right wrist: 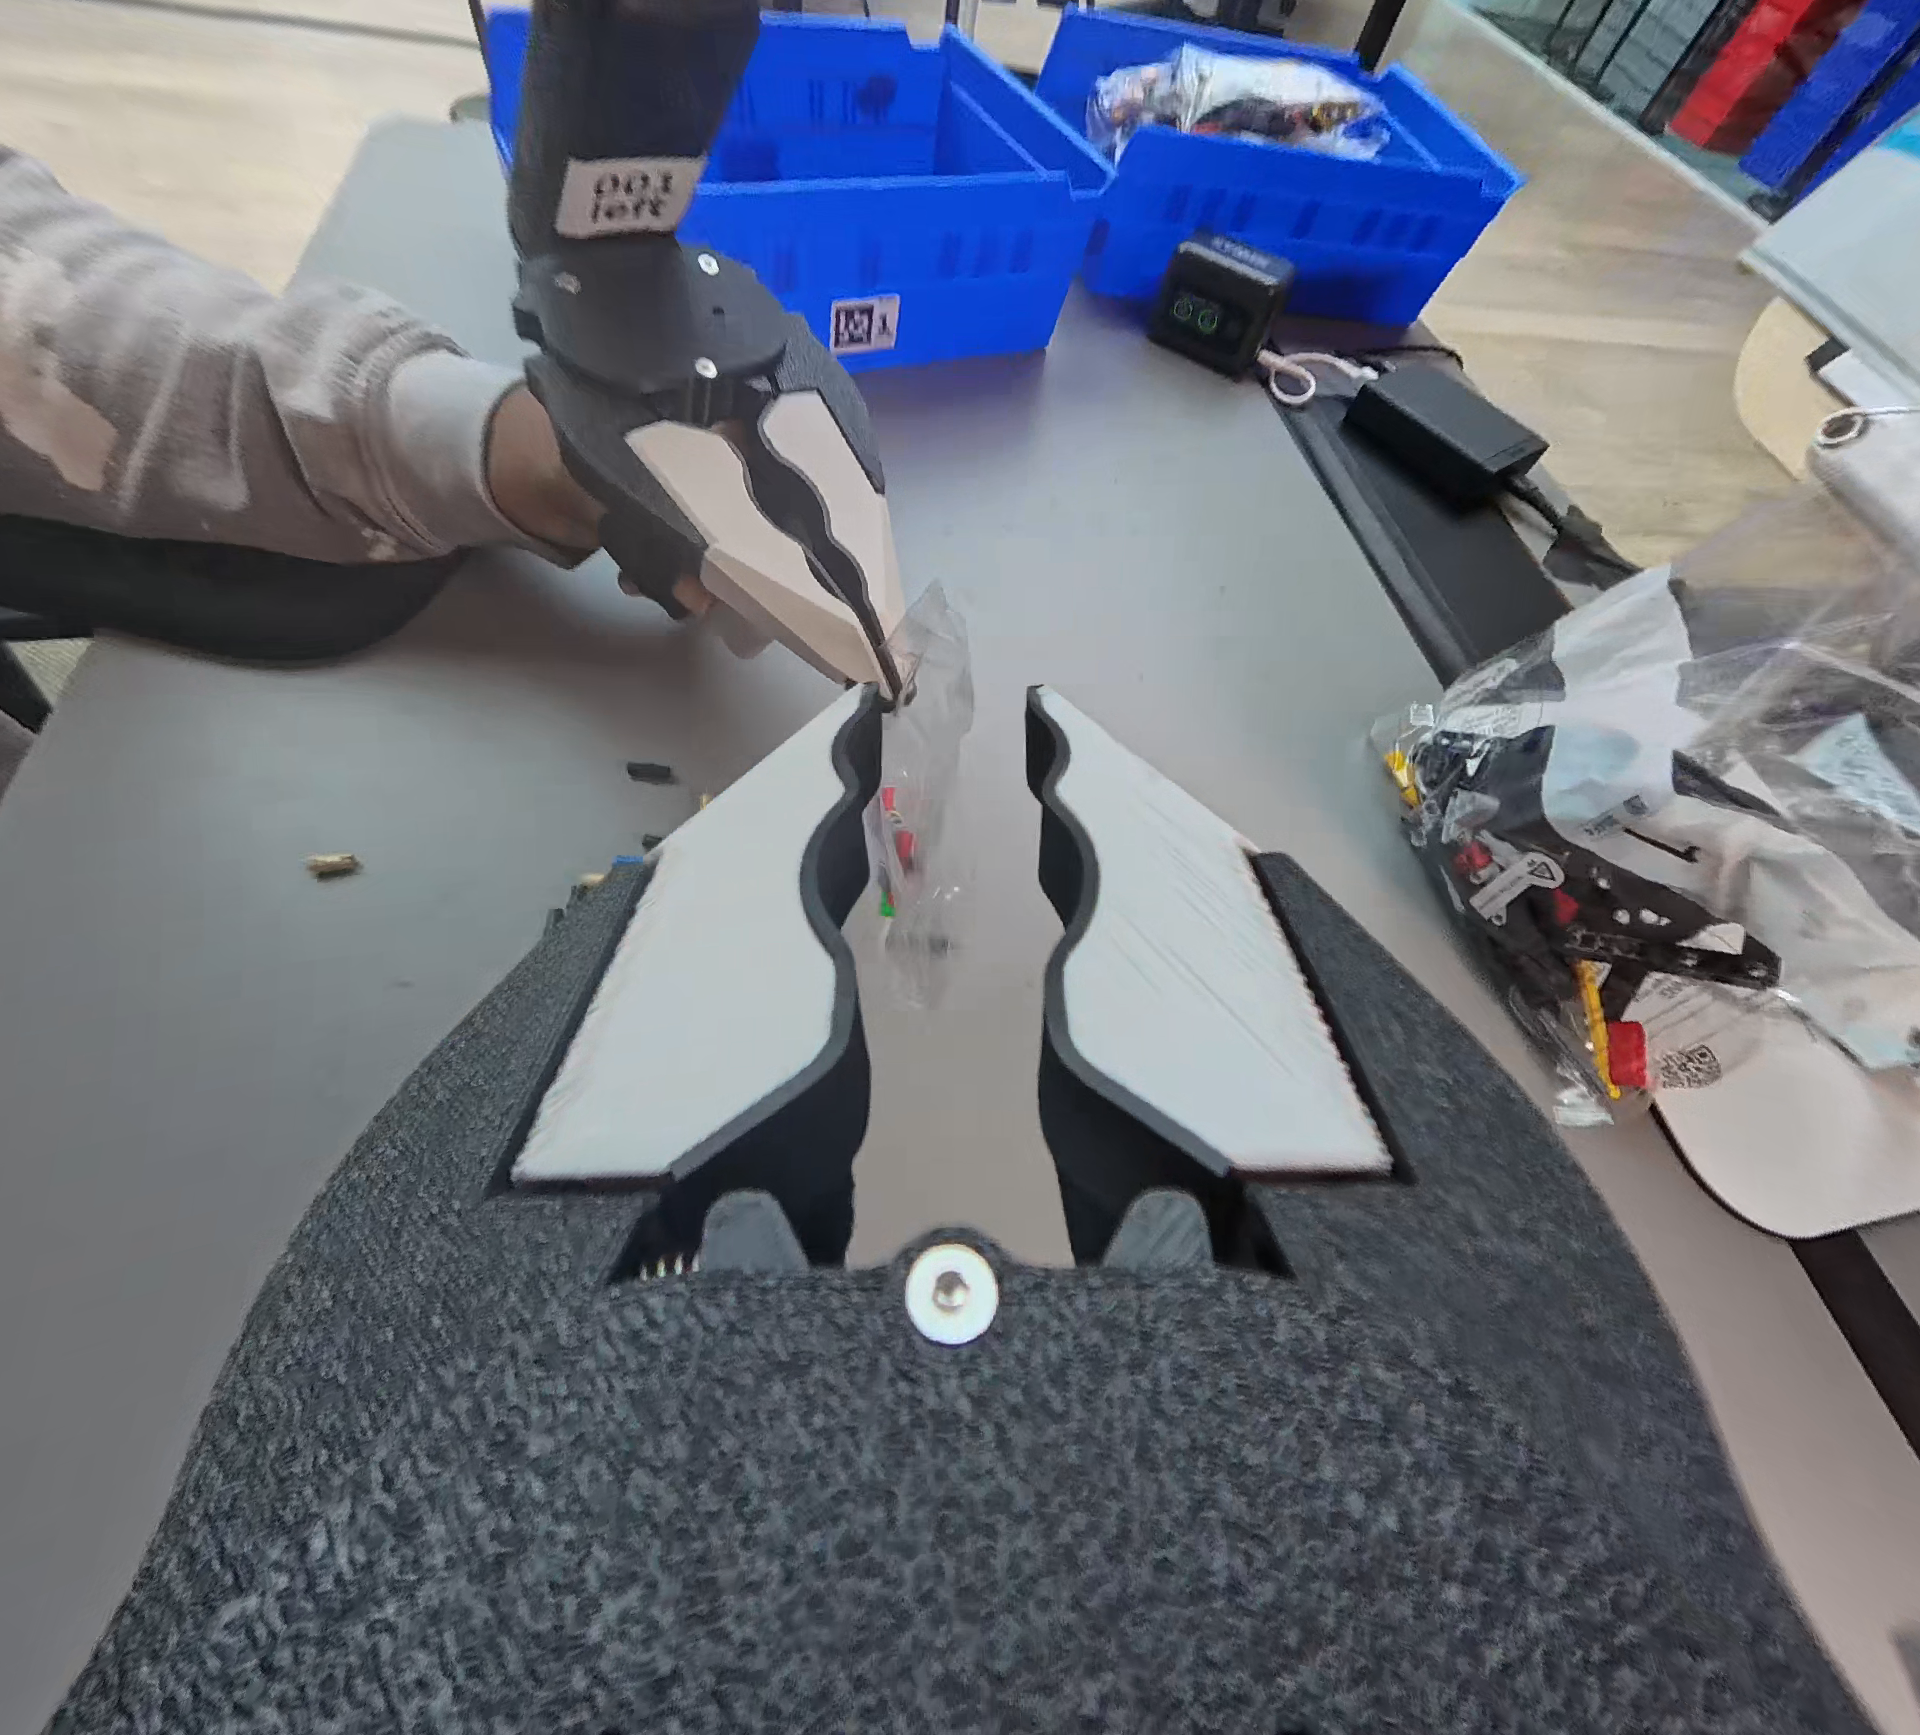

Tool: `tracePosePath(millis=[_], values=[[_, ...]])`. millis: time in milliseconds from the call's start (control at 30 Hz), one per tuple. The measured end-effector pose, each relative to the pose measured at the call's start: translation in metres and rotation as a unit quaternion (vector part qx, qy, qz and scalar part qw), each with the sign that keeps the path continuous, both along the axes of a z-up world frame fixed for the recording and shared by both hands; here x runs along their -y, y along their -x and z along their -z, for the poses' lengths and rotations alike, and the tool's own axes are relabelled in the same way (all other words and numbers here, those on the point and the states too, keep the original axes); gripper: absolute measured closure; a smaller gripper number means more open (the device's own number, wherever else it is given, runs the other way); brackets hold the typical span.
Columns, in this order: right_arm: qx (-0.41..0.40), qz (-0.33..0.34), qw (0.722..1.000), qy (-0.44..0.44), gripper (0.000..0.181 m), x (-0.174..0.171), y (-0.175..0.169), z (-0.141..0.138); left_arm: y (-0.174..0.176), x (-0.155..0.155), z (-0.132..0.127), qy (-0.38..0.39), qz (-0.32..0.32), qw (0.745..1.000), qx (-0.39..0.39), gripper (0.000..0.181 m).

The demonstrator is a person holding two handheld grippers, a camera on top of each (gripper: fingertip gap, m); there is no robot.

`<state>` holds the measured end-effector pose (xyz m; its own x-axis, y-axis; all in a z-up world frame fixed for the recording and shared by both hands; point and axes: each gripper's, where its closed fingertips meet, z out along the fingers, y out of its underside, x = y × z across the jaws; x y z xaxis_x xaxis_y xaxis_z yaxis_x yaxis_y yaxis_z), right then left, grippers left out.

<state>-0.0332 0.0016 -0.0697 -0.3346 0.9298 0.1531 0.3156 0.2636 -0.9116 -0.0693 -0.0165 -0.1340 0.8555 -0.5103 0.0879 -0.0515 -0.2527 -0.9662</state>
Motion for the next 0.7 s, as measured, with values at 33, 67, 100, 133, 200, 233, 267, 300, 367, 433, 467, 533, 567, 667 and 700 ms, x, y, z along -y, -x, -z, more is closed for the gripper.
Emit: tracePosePath(millis=[33,67,100,133,200,233,267,300,367,433,467,533,567,667,700], values=[[-0.020,-0.007,1.000,0.017,0.154,0.000,-0.005,-0.010,0.000,0.001,-0.003,-0.004,0.002,1.000,0.008,0.181],[-0.035,-0.008,0.999,0.030,0.154,-0.001,-0.011,-0.019,-0.001,0.001,-0.006,-0.008,0.005,1.000,0.018,0.181],[-0.046,-0.005,0.998,0.036,0.155,-0.005,-0.016,-0.025,0.000,0.002,-0.009,-0.012,0.006,1.000,0.028,0.181],[-0.054,-0.001,0.998,0.037,0.156,-0.009,-0.022,-0.029,0.000,0.002,-0.012,-0.016,0.006,0.999,0.037,0.181],[-0.057,-0.004,0.998,0.037,0.156,-0.011,-0.032,-0.029,0.002,0.003,-0.018,-0.028,0.005,0.998,0.056,0.181],[-0.051,-0.006,0.998,0.039,0.155,-0.010,-0.037,-0.024,0.004,0.004,-0.022,-0.034,0.004,0.997,0.067,0.181],[-0.042,-0.011,0.998,0.041,0.152,-0.008,-0.040,-0.016,0.005,0.004,-0.026,-0.039,0.004,0.996,0.077,0.181],[-0.036,-0.009,0.998,0.044,0.151,-0.007,-0.042,-0.008,0.006,0.005,-0.029,-0.044,0.003,0.995,0.087,0.181],[-0.046,0.003,0.997,0.054,0.153,-0.005,-0.041,0.006,0.005,0.007,-0.035,-0.051,0.009,0.993,0.103,0.181],[-0.067,0.003,0.995,0.072,0.161,0.003,-0.038,0.013,0.000,0.008,-0.038,-0.056,0.020,0.992,0.112,0.181],[-0.076,0.003,0.994,0.073,0.167,0.007,-0.035,0.014,-0.004,0.009,-0.038,-0.056,0.027,0.992,0.112,0.181],[-0.083,0.005,0.995,0.057,0.178,0.011,-0.029,0.016,-0.016,0.011,-0.036,-0.056,0.045,0.992,0.104,0.181],[-0.084,-0.004,0.995,0.053,0.179,0.016,-0.028,0.016,-0.022,0.011,-0.035,-0.056,0.051,0.992,0.097,0.181],[-0.095,-0.013,0.994,0.044,0.180,0.022,-0.027,0.015,-0.037,0.014,-0.032,-0.055,0.071,0.992,0.085,0.181],[-0.096,-0.012,0.994,0.040,0.180,0.022,-0.027,0.016,-0.040,0.015,-0.033,-0.056,0.075,0.992,0.084,0.181]])
